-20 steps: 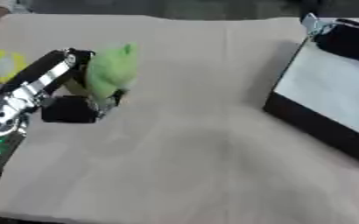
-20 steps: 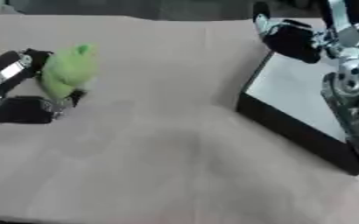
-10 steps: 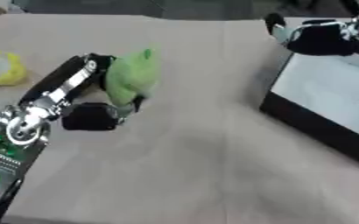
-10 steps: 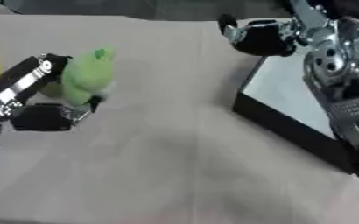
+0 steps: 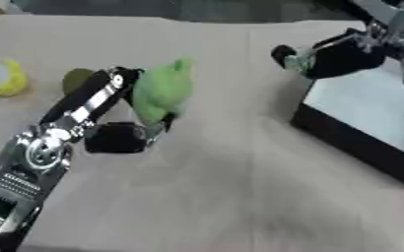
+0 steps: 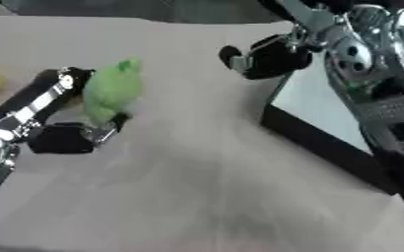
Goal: Pick up the objects with one hand, pass them to the other hand, and then place them into the box on the other side of the table.
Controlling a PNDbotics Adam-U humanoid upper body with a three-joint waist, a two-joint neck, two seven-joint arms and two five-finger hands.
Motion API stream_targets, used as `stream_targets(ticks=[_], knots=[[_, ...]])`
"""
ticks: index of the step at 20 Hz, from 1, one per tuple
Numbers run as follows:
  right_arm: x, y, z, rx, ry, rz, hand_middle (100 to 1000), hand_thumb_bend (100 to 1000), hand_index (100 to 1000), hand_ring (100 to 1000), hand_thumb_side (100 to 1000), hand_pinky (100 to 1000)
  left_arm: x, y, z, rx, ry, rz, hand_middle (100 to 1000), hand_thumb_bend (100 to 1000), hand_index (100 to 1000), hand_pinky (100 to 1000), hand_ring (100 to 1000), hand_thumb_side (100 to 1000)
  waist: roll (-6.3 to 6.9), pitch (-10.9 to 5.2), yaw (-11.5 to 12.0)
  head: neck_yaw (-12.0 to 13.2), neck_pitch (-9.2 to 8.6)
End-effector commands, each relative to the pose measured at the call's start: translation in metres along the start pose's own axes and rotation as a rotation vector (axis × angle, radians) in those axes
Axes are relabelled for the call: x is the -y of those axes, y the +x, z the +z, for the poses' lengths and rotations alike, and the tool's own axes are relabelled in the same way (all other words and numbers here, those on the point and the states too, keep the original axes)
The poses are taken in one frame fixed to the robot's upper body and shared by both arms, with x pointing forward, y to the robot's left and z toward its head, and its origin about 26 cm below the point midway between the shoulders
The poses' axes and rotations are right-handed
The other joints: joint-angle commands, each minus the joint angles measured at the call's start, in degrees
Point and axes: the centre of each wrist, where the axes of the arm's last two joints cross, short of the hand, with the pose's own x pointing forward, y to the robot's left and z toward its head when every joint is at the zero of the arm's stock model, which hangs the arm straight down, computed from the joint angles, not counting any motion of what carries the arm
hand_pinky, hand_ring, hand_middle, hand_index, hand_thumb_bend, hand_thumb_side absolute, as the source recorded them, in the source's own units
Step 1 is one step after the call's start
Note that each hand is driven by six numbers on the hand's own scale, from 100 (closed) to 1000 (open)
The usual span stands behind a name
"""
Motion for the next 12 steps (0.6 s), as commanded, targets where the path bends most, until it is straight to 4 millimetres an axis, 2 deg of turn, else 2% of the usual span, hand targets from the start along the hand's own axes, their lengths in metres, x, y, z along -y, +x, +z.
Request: stream_targets(ticks=[1,7,12], knots=[[0.011,0.004,0.003,0.033,0.005,0.044,870,436,882,878,100,915,-0.003,0.004,-0.002,0.036,0.01,0.0,411,100,517,622,517,377,-0.71,-2.71,0.0,-0.1,-0.53],[0.02,0.026,-0.004,0.105,0.067,0.094,869,453,888,875,100,915,0.008,0.012,-0.01,0.091,0.013,-0.022,413,100,518,625,519,375,-0.87,-2.76,-0.1,-0.5,-0.09],[0.016,0.036,-0.012,0.103,0.088,0.066,866,431,879,872,101,907,0.021,0.014,-0.019,0.109,0.0,-0.037,413,100,517,624,518,377,-1.08,-2.89,-0.1,-0.9,-0.03]])
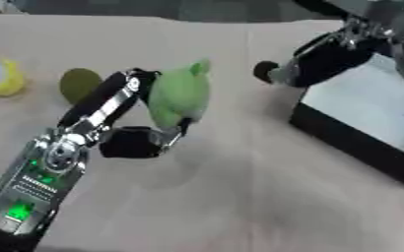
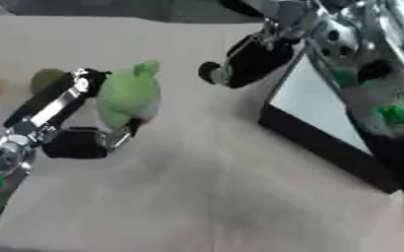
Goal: Pick up the objects with one hand, pass them to the other hand, and then place them into the box on the other side of the table.
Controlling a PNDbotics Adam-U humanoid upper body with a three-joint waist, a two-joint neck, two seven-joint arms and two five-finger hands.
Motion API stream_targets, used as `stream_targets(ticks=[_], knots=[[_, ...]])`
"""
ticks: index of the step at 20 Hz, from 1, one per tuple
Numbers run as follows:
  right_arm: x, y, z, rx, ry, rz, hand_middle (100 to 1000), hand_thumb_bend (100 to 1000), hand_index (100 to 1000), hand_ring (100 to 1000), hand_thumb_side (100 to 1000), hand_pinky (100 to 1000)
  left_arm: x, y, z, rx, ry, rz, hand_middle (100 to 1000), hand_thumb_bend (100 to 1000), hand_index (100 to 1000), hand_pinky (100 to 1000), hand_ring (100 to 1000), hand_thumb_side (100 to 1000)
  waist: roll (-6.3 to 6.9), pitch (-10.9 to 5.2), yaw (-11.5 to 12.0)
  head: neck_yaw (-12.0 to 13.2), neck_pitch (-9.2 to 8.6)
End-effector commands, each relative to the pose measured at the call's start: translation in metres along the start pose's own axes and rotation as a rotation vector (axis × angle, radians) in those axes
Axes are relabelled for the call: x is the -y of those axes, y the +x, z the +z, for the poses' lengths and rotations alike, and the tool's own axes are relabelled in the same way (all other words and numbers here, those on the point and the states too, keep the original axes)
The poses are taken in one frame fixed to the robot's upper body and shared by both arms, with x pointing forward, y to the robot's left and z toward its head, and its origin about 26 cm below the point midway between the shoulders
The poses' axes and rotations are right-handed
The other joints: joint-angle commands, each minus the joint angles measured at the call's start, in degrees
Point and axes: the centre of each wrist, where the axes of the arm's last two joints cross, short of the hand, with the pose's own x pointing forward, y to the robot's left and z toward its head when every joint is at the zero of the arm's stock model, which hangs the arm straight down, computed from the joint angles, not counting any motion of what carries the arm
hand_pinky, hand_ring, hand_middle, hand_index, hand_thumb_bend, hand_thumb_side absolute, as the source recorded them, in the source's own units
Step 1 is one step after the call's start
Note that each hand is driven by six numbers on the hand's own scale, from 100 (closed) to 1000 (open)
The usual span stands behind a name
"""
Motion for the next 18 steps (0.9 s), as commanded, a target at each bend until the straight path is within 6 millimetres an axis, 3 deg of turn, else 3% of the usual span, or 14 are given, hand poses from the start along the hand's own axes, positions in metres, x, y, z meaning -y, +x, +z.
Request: stream_targets(ticks=[1,13,18], knots=[[0.005,0.007,-0.004,0.003,0.0,-0.009,865,428,879,872,105,906,0.001,0.007,-0.006,0.041,0.003,-0.029,413,100,517,625,518,378,-0.69,-2.92,0.0,-0.3,-0.09],[-0.014,0.011,-0.03,0.035,0.085,-0.079,867,411,866,877,100,900,0.009,0.019,-0.016,0.079,0.035,-0.041,408,100,514,617,513,382,-0.74,-2.88,0.5,-1.2,0.19],[0.002,0.007,-0.023,0.078,0.146,-0.106,870,465,866,882,100,903,0.013,0.015,-0.015,0.035,0.015,-0.069,409,100,514,619,515,370,-0.71,-2.9,0.3,-1.0,0.38]])
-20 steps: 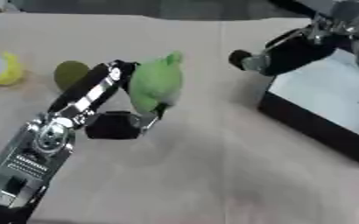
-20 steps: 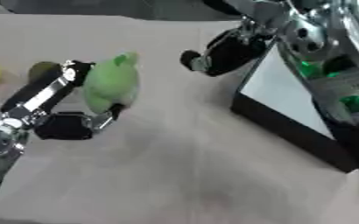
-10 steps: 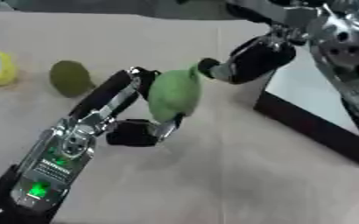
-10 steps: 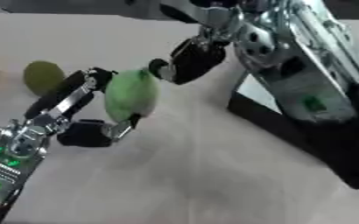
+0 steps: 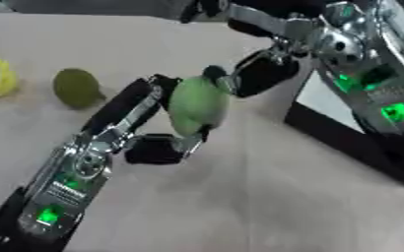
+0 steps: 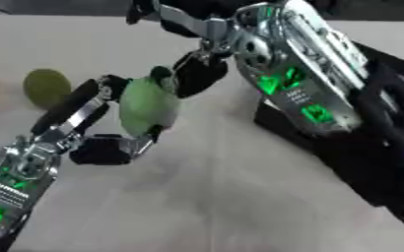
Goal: Pick up the objects with one hand, pass them to the other hand, and then place them into the box on the other side of the table.
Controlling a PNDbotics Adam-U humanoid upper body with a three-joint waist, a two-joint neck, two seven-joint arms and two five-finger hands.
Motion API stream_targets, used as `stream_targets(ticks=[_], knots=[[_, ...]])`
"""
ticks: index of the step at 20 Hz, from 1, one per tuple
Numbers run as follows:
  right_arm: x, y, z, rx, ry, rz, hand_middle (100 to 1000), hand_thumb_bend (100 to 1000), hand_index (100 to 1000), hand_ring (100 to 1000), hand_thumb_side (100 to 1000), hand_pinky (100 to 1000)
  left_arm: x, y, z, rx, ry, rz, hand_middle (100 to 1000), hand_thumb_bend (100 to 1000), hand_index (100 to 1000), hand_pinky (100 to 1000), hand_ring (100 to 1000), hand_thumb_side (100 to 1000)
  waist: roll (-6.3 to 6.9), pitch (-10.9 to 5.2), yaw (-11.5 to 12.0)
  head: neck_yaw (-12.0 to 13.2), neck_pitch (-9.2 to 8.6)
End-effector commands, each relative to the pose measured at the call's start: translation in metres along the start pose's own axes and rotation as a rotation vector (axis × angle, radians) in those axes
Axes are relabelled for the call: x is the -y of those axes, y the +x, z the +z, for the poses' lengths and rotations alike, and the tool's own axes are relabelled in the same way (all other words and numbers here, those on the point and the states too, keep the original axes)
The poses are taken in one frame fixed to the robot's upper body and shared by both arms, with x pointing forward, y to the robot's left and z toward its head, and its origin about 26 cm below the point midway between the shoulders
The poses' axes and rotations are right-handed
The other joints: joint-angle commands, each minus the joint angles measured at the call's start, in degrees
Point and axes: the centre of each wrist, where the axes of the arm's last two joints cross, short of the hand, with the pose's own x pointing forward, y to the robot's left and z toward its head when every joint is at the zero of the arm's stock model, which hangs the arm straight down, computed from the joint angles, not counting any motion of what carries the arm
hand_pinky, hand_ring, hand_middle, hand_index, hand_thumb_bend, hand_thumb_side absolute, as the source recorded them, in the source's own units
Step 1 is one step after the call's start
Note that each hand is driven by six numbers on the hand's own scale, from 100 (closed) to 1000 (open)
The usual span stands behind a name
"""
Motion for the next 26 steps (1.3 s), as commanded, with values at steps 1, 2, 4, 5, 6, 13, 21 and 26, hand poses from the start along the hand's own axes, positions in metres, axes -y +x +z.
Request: stream_targets(ticks=[1,2,4,5,6,13,21,26], knots=[[0.02,0.002,0.012,0.019,0.008,0.003,869,421,868,882,118,906,-0.003,0.003,-0.001,0.001,0.001,-0.022,410,100,515,619,516,345,-0.71,-2.9,-0.1,0.2,0.11],[0.026,0.003,0.016,0.025,0.004,0.01,868,470,870,882,100,907,-0.002,0.002,-0.001,-0.005,-0.005,-0.027,410,100,514,619,516,365,-0.72,-2.9,-0.2,0.2,0.13],[0.035,0.006,0.024,0.036,-0.008,0.028,865,469,873,880,100,910,0.0,-0.001,-0.001,-0.018,-0.015,-0.035,410,100,513,618,516,360,-0.72,-2.9,-0.3,0.3,0.16],[0.038,0.008,0.027,0.042,-0.017,0.038,865,468,875,880,100,912,0.001,-0.003,-0.001,-0.025,-0.018,-0.039,409,100,513,616,515,359,-0.73,-2.92,-0.3,0.3,0.18],[0.04,0.009,0.029,0.047,-0.022,0.047,863,469,877,879,100,913,0.001,-0.004,-0.001,-0.031,-0.019,-0.042,409,100,512,615,515,358,-0.74,-2.93,-0.3,0.2,0.19],[0.031,0.012,0.021,0.099,0.058,0.047,864,489,880,880,136,912,0.003,-0.008,-0.002,-0.05,-0.003,-0.059,407,100,510,613,513,358,-0.85,-2.98,-0.4,0.0,0.34],[0.016,0.012,0.009,0.117,0.136,0.008,863,476,874,880,141,907,-0.005,-0.001,-0.003,-0.024,0.043,-0.063,405,100,508,611,512,349,-0.86,-2.95,-0.1,-0.2,0.34],[0.009,0.01,0.002,0.105,0.162,-0.005,864,470,875,881,145,906,-0.009,0.004,-0.003,-0.005,0.058,-0.064,405,100,509,611,511,351,-0.87,-2.98,0.1,-0.4,0.63]])
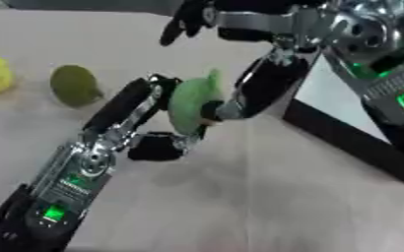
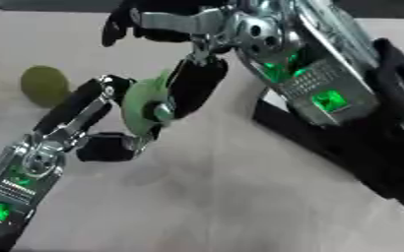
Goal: Pick up the objects with one hand, pass them to the other hand, and then place them into the box on the other side of the table.
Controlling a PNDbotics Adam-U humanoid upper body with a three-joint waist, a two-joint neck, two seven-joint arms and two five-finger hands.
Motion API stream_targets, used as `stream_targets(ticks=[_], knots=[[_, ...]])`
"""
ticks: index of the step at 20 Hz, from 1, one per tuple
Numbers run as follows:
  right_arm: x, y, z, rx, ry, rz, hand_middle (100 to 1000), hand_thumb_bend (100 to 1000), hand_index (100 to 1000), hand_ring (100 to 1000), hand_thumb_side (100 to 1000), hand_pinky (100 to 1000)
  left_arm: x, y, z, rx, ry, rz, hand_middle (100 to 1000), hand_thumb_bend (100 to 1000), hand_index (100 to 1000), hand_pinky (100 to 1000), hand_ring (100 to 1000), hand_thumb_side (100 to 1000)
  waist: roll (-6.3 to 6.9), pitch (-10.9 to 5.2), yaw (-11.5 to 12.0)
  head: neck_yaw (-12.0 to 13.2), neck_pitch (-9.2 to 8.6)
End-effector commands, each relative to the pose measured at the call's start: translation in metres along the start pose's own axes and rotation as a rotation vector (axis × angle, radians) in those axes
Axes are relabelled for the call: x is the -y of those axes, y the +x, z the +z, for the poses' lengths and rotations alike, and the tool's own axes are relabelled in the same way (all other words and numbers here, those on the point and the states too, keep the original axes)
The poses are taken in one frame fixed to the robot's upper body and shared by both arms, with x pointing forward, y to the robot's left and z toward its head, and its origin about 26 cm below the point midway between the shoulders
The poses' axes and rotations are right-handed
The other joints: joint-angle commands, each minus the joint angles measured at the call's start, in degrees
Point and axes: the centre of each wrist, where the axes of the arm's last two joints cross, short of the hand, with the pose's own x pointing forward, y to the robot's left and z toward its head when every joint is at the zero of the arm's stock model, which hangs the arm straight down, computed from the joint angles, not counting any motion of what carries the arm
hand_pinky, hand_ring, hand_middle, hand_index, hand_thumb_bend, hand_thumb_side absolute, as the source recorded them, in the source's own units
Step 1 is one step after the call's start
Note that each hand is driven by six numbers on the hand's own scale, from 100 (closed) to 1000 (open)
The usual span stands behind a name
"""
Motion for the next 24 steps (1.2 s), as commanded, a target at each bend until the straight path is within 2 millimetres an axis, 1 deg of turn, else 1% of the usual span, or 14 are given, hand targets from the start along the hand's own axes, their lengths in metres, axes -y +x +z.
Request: stream_targets(ticks=[1,9,11,13,15,17,18,20,22,24], knots=[[0.002,-0.001,-0.002,-0.03,0.026,-0.019,864,472,875,881,147,906,-0.012,0.008,0.0,0.035,0.037,-0.011,405,100,509,611,511,350,-0.64,-2.97,0.1,-0.3,0.28],[-0.01,-0.015,-0.019,-0.079,0.08,-0.051,861,458,874,880,155,903,-0.019,0.019,0.004,0.075,0.052,-0.007,404,100,510,610,510,354,-0.7,-2.87,0.4,-0.7,0.48],[-0.012,-0.018,-0.022,-0.095,0.087,-0.055,837,443,868,872,136,901,-0.02,0.021,0.004,0.082,0.056,-0.003,403,100,510,609,509,359,-0.72,-2.85,0.4,-0.7,0.42],[-0.014,-0.021,-0.023,-0.115,0.09,-0.058,817,434,860,861,144,898,-0.021,0.022,0.005,0.085,0.061,0.001,403,100,511,609,509,363,-0.73,-2.84,0.4,-0.7,0.4],[-0.014,-0.023,-0.024,-0.137,0.086,-0.06,760,427,832,828,126,887,-0.022,0.023,0.006,0.086,0.069,0.006,402,100,510,607,508,367,-0.73,-2.84,0.4,-0.7,0.32],[-0.013,-0.024,-0.023,-0.157,0.074,-0.056,668,393,748,760,113,850,-0.022,0.024,0.006,0.084,0.079,0.012,401,100,511,606,507,375,-0.71,-2.83,0.4,-0.7,0.24],[-0.012,-0.024,-0.022,-0.168,0.065,-0.051,635,393,722,737,114,836,-0.023,0.024,0.006,0.082,0.084,0.015,401,100,511,605,507,375,-0.71,-2.82,0.4,-0.7,0.23],[-0.008,-0.022,-0.017,-0.188,0.034,-0.032,551,376,641,662,100,792,-0.022,0.024,0.007,0.075,0.094,0.023,401,100,515,603,505,384,-0.69,-2.81,0.3,-0.7,0.21],[-0.004,-0.02,-0.012,-0.201,0.001,-0.01,491,363,577,618,100,765,-0.022,0.024,0.007,0.069,0.101,0.034,400,100,522,598,502,384,-0.67,-2.8,0.2,-0.7,0.2],[0.001,-0.016,-0.005,-0.208,-0.038,0.012,454,315,535,591,100,748,-0.022,0.024,0.006,0.059,0.113,0.052,400,100,525,594,499,365,-0.63,-2.78,0.2,-0.7,0.19]])
